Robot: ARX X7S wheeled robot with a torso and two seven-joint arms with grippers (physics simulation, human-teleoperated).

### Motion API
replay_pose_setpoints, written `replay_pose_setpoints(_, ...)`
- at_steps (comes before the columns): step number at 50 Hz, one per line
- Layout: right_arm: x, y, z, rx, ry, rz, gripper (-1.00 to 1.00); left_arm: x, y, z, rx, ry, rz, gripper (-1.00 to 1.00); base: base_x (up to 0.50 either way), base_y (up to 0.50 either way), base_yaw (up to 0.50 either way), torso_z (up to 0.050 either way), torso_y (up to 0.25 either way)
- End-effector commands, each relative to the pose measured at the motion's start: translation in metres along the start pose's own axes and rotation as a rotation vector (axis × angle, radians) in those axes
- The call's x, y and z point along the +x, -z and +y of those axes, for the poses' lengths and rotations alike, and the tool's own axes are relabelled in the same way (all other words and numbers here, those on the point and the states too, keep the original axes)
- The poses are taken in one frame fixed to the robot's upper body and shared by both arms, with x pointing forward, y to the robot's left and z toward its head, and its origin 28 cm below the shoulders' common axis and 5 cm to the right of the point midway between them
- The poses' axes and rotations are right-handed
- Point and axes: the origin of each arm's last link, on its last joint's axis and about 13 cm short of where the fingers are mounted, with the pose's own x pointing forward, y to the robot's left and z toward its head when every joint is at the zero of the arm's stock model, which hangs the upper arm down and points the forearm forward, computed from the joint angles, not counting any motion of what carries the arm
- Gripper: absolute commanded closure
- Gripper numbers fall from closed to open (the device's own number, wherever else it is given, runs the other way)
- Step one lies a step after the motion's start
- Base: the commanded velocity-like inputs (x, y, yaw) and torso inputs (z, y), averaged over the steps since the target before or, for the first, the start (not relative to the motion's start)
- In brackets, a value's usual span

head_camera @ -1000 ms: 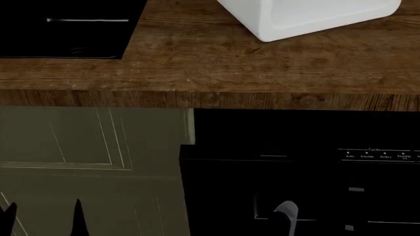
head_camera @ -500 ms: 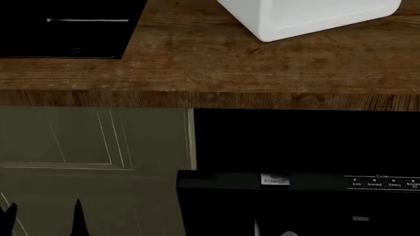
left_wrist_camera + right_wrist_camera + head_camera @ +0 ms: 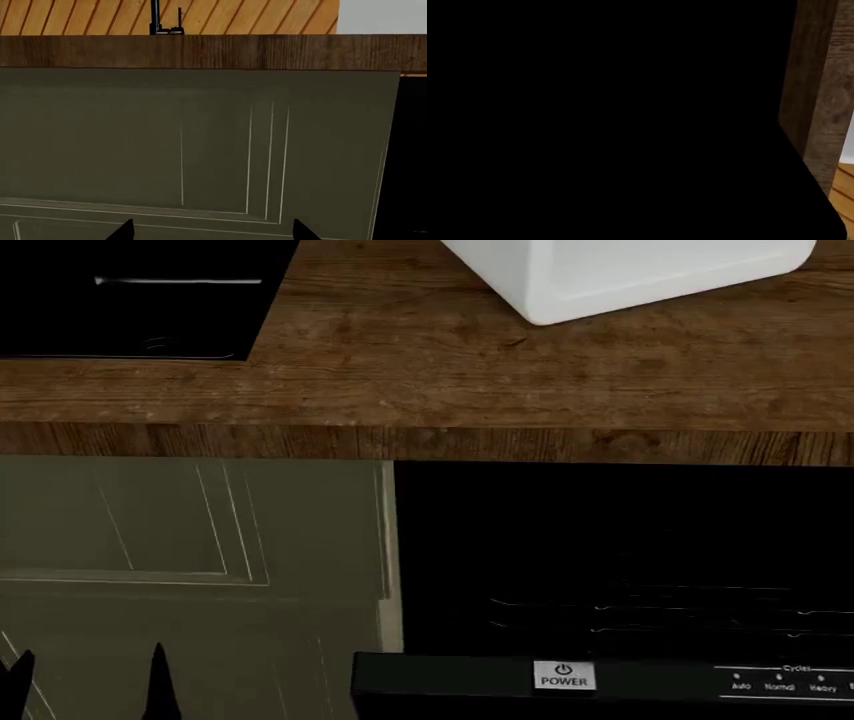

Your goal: Open the dishwasher door

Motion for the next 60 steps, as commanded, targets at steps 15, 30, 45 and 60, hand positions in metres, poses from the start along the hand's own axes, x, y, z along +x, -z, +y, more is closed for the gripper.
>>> replay_pose_setpoints(15,-0.052,-0.034,0.058,0.144,-0.373,-0.186,1.0,0.0,-0.003,-0.004,-0.007,0.013,-0.007,-1.0,0.0,0.01,0.01,-0.001,0.0)
replay_pose_setpoints(30,-0.075,-0.042,0.075,0.192,-0.415,-0.229,1.0,0.001,-0.004,-0.005,-0.01,0.021,-0.011,-1.0,0.0,0.01,0.01,-0.001,0.0)
replay_pose_setpoints(45,-0.096,-0.049,0.092,0.282,-0.476,-0.276,1.0,0.0,-0.005,-0.004,-0.009,0.023,-0.015,-1.0,0.0,0.01,0.01,-0.001,0.0)
replay_pose_setpoints(60,-0.116,-0.06,0.105,0.342,-0.56,-0.349,1.0,0.0,-0.005,-0.005,-0.008,0.024,-0.013,-1.0,0.0,0.01,0.01,-0.002,0.0)
